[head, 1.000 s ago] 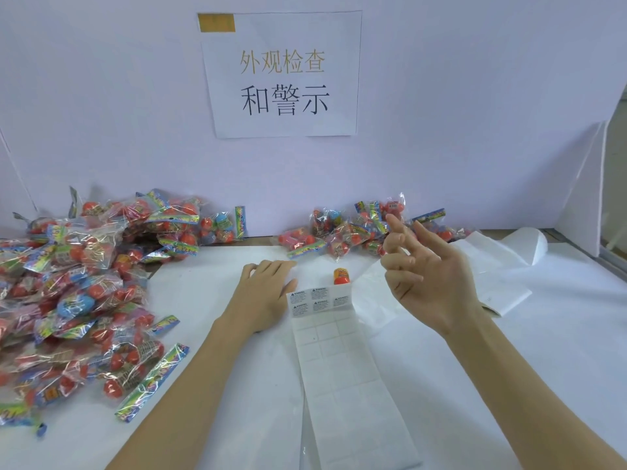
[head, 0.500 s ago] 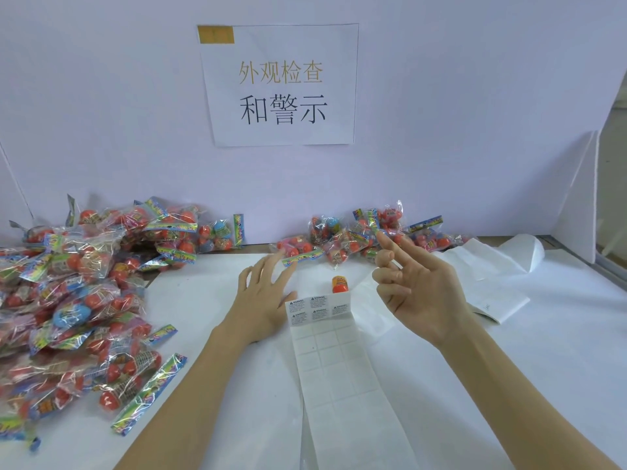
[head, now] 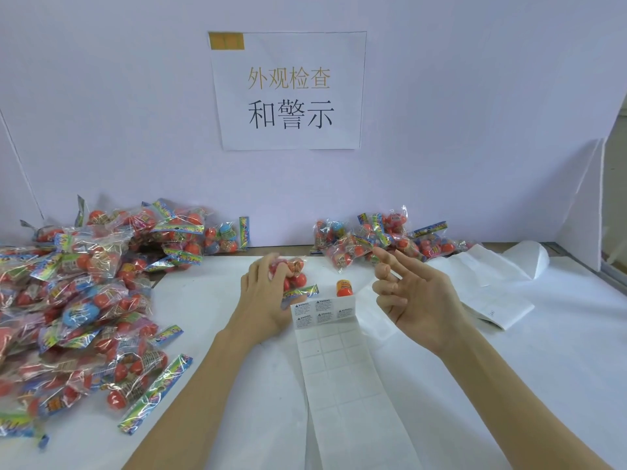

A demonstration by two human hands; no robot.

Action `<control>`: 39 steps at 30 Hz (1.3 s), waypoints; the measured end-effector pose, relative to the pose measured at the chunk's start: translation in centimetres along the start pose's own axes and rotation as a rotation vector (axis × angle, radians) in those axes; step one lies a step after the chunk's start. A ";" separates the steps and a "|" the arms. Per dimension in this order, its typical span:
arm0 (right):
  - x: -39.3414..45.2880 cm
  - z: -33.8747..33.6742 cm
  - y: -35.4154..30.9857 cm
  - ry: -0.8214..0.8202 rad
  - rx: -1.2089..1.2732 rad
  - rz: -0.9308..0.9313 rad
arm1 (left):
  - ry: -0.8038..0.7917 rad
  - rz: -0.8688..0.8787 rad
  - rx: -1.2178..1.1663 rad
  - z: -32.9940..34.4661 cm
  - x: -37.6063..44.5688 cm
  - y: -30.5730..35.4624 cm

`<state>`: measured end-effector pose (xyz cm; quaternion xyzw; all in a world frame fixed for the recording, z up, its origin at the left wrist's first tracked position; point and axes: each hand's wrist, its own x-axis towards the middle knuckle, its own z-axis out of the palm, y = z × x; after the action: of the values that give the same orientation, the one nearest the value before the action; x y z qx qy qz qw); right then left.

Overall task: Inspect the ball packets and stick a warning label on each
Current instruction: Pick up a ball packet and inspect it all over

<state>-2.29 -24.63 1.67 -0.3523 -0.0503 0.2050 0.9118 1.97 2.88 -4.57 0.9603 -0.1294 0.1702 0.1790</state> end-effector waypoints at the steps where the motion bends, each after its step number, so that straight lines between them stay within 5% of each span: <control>1: 0.0 0.0 0.0 0.003 -0.004 0.001 | -0.043 -0.029 -0.065 -0.2 0.0 0.0; 7: 0.0 -0.1 0.5 0.047 -0.137 -0.005 | 0.151 -0.081 -0.325 -0.9 -0.1 0.7; 13: 0.1 0.9 1.6 0.125 -0.523 -0.185 | 0.275 -0.248 -0.950 -3.8 0.1 2.5; 18: -0.2 2.1 3.0 0.096 -0.795 -0.418 | 0.120 -0.208 -1.378 -5.6 -0.7 6.5; 22: -0.5 3.1 3.3 0.079 -0.813 -0.457 | -0.008 -0.179 -1.321 -4.7 -1.6 8.9; 29: -0.4 2.4 2.8 0.213 -0.892 -0.469 | 0.037 -0.102 -1.219 -5.4 -1.9 9.2; 33: -0.4 2.2 2.5 0.205 -0.946 -0.454 | 0.247 -0.091 -0.945 -5.0 -1.9 9.3; 39: -0.3 2.3 2.4 0.216 -0.893 -0.499 | 0.290 -0.165 -0.964 -4.7 -1.7 8.8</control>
<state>-3.94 -21.75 1.85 -0.7032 -0.1208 -0.0975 0.6938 -3.62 -2.95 1.62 0.7421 -0.0908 0.2080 0.6307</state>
